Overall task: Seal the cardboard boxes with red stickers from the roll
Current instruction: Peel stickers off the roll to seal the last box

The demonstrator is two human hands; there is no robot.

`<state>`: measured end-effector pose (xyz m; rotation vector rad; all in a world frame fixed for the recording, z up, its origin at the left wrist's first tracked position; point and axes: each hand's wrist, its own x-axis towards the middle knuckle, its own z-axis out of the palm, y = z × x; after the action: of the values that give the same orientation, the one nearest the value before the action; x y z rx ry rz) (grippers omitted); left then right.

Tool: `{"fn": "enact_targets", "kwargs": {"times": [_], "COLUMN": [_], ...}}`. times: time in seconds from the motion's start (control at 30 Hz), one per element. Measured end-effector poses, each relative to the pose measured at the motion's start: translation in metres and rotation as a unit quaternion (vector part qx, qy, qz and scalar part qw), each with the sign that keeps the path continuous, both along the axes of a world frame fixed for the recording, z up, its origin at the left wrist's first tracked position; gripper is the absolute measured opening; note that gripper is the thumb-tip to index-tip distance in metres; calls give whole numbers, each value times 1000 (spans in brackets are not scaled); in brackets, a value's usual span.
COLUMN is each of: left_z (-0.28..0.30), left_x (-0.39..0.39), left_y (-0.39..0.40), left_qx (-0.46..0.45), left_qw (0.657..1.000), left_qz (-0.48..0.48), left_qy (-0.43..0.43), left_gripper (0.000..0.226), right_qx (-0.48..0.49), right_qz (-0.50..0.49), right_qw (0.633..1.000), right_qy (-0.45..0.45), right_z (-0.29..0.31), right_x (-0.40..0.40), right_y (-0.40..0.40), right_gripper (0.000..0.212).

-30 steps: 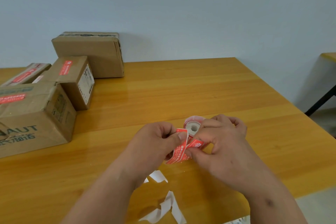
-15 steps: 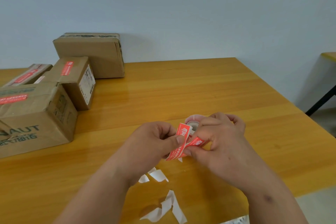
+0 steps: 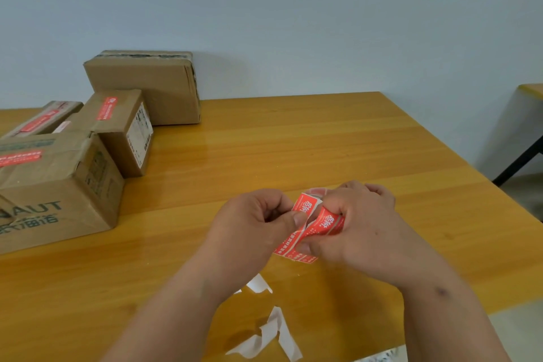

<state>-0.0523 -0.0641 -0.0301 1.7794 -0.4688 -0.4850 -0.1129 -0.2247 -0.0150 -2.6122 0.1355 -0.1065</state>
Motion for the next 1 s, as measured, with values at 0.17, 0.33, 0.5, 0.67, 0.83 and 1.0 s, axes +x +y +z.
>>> {"fn": "enact_targets", "kwargs": {"times": [0.17, 0.33, 0.5, 0.67, 0.83, 1.0], "left_z": [-2, -5, -3, 0, 3, -1], "left_x": [0, 2, 0, 4, 6, 6], "left_y": [-2, -1, -4, 2, 7, 4], "left_qx": [-12, -20, -20, -11, 7, -19], "left_qw": [1000, 999, 999, 1000, 999, 999], "left_qz": [23, 42, 44, -11, -36, -2], "left_qy": [-9, 4, 0, 9, 17, 31], "left_gripper": [20, 22, 21, 19, 3, 3], "right_qx": [-9, -50, -75, -35, -74, -110], "right_qz": [-6, -12, -23, -12, -7, -1], "right_qw": [1000, 996, 996, 999, 997, 993], "right_qy": [-18, -76, -45, -28, -19, -42], "right_z": [-2, -6, -4, 1, 2, 7], "right_x": [4, 1, 3, 3, 2, -2], "right_y": [4, 8, 9, 9, 11, 13], "right_gripper": [22, 20, 33, 23, 23, 18]}}
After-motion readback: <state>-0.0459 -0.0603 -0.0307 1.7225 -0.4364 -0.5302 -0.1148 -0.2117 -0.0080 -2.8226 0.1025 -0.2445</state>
